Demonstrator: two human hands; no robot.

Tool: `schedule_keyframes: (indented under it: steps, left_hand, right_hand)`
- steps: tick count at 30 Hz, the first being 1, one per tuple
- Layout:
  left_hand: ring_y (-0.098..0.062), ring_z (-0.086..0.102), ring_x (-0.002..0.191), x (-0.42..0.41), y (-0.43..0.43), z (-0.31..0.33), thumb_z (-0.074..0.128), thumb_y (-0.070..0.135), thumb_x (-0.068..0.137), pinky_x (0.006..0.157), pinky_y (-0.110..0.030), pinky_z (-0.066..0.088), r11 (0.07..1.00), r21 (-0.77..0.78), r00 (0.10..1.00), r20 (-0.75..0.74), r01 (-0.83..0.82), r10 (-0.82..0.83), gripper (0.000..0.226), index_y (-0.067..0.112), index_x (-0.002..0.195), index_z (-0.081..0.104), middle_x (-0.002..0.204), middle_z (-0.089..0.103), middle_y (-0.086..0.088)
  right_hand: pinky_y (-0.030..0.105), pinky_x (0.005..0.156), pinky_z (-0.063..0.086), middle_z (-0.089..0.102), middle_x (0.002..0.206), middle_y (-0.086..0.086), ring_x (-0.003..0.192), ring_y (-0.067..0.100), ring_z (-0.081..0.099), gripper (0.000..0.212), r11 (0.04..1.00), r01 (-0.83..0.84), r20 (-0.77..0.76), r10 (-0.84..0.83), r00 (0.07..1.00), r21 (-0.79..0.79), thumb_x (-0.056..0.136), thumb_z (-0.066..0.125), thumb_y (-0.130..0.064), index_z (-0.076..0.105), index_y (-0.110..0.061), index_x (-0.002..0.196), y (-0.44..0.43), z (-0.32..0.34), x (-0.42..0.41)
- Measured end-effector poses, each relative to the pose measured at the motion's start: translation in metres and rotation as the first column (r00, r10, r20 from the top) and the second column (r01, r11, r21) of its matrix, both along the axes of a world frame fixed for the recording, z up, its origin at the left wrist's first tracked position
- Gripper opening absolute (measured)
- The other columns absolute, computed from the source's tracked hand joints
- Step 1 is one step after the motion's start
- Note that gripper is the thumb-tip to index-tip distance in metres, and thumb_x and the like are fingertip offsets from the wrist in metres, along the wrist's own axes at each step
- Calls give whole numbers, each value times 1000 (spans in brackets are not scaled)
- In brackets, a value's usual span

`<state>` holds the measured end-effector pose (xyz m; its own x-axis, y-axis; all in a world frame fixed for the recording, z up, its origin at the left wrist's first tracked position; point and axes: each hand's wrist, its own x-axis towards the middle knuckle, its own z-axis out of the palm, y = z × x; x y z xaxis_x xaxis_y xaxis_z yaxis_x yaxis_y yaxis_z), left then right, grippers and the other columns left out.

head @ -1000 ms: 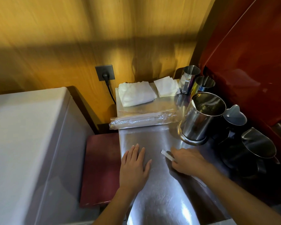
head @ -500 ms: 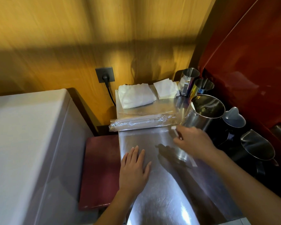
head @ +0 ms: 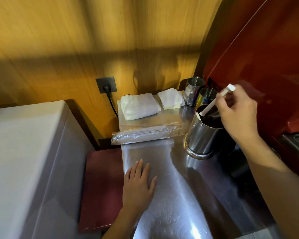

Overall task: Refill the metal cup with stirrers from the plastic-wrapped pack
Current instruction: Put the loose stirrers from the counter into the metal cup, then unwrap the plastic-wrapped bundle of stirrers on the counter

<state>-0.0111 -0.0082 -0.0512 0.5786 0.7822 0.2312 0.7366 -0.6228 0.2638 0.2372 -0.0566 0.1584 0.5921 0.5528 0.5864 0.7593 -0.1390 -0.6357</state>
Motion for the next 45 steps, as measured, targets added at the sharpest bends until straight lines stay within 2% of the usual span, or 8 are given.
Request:
schedule_keyframes:
  steps: [4, 8, 16, 21, 28, 33, 40, 45]
  left_hand:
    - [-24, 53, 122, 0, -1, 2, 43, 45, 86, 102, -42, 40, 1000, -2, 1000, -5, 2, -2, 48, 16, 121, 58, 128, 60, -9]
    - [-25, 51, 124, 0, -1, 0, 52, 42, 85, 103, -43, 38, 1000, -19, 1000, 3, 2, -2, 47, 15, 123, 57, 131, 58, -10]
    - [-26, 53, 122, 1, -2, 3, 63, 38, 82, 101, -45, 41, 999, -35, 1000, 16, 9, -9, 46, 14, 121, 59, 129, 60, -11]
    - [-26, 47, 126, 3, 4, 12, 57, 37, 85, 104, -41, 37, 994, -102, 1000, 6, 30, -30, 43, 15, 121, 56, 134, 54, -10]
    - [-27, 60, 98, 11, 46, 44, 42, 36, 92, 79, -40, 48, 930, -357, 996, 45, 89, -78, 25, 19, 102, 57, 105, 67, -5]
    - [-26, 61, 98, 21, 79, 65, 43, 32, 92, 79, -38, 49, 951, -295, 993, 100, 90, -63, 25, 20, 105, 60, 108, 68, -5]
    - [-32, 56, 111, 40, 118, 69, 57, 14, 84, 95, -42, 44, 986, -1, 970, 184, 164, -161, 30, 12, 114, 59, 120, 62, -13]
    - [-28, 38, 132, 43, 128, 53, 43, 28, 92, 113, -43, 20, 997, -51, 998, -12, 57, -58, 44, 16, 134, 42, 138, 49, -12]
  right_hand:
    - [37, 63, 38, 57, 71, 12, 74, 36, 57, 17, 934, 73, 52, -59, 997, -349, 86, 56, -21, 47, -11, 77, 4, -22, 14]
    - [41, 88, 29, 66, 91, 9, 97, 33, 55, 14, 680, 15, -21, -46, 999, -733, 86, 57, -31, 56, -18, 82, 8, -25, 25]
    - [39, 69, 48, 61, 79, 4, 79, 31, 57, 7, 879, -48, -11, 48, 999, -474, 86, 57, -24, 59, -17, 86, 11, -11, 11]
    - [42, 68, 51, 65, 76, 9, 72, 32, 60, 7, 908, -190, 45, 223, 974, -373, 85, 58, -20, 61, -13, 86, 25, -12, -13]
    - [23, 57, 39, 60, 78, 0, 73, 18, 56, 10, 696, -416, -77, 463, 883, -586, 88, 54, -21, 60, -14, 93, 60, -41, -39]
    - [39, 79, 48, 62, 100, 8, 91, 25, 57, 15, 634, -382, -96, 437, 894, -672, 86, 50, -22, 59, -16, 96, 88, -85, -45]
    - [41, 107, 19, 33, 148, 4, 136, 22, 26, 56, 482, -338, -20, 551, 834, -808, 88, 45, -45, 30, -25, 138, 130, -131, -45]
    - [39, 90, 30, 62, 118, 3, 113, 25, 52, 31, 499, -366, 2, 594, 805, -786, 88, 44, -45, 54, -23, 107, 142, -142, -44]
